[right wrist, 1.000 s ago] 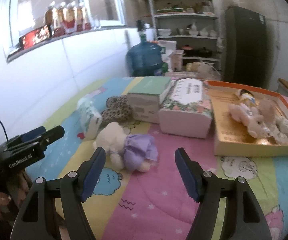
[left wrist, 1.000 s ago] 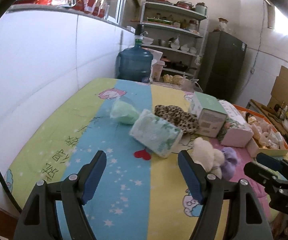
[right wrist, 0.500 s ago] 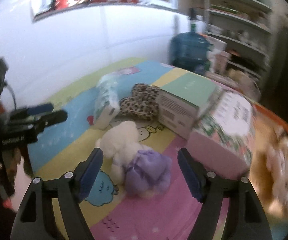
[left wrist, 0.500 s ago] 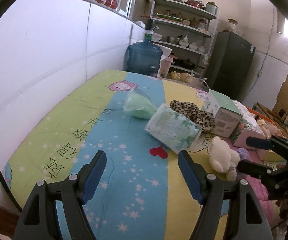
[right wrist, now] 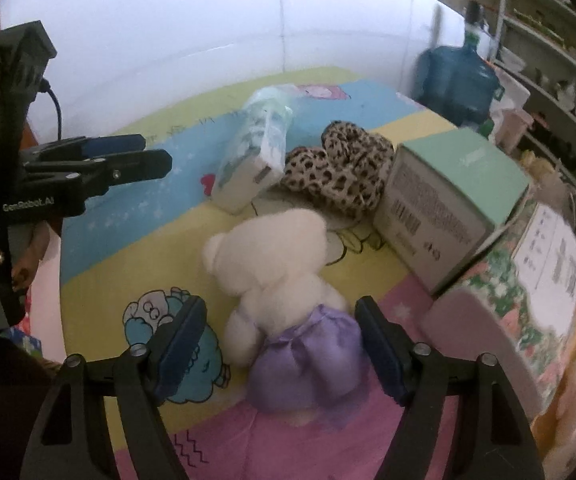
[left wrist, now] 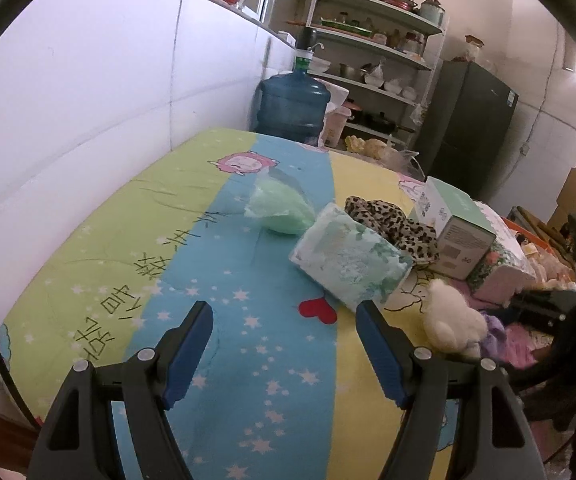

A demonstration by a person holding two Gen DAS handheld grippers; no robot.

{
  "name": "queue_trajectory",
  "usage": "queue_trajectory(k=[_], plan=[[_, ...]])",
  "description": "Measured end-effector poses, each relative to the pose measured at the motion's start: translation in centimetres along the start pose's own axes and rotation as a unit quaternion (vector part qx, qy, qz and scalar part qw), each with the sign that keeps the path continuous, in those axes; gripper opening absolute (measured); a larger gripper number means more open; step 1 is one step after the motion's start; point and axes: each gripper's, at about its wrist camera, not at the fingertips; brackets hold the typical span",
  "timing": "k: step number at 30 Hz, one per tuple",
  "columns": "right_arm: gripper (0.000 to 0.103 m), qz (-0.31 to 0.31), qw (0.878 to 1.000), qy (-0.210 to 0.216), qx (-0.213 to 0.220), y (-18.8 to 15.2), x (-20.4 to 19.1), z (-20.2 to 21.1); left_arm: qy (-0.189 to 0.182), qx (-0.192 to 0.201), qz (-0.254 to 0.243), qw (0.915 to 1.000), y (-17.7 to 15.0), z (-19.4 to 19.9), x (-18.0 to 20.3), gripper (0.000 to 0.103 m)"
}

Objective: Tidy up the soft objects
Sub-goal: 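Close the right tool on the white teddy bear's purple dress while the left tool grasps the white tissue pack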

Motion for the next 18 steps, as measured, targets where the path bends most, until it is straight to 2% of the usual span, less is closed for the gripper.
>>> queue_trajectory(k=[6,12,18], plan=[[0.049,-0.065,0.997,-0.004,0.036,-1.6,-0.3,1.4,-0.009,-0.002,0.006,0.9999,0.7,-0.4,0.5,0.074],[0.050,-0.156,0.982,-0.027,0.102,-2.8,0.1,4.2,-0.017,-0.001,0.043,0.9989,2.6,-1.3,0.6,0.074],[0.050,-0.191,0.971,-0.022,0.140,-3.4,-0.4,5.6,-0.028,-0.004,0.078,0.9965,3.4,-2.7,1.9,0.074]])
Point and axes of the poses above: each gripper's, at about its wrist camera, not at the fingertips, and z roughly against the way its jaws point, x to its right, y to its top, and after that the axes turned 6 degrees about x, right-handed
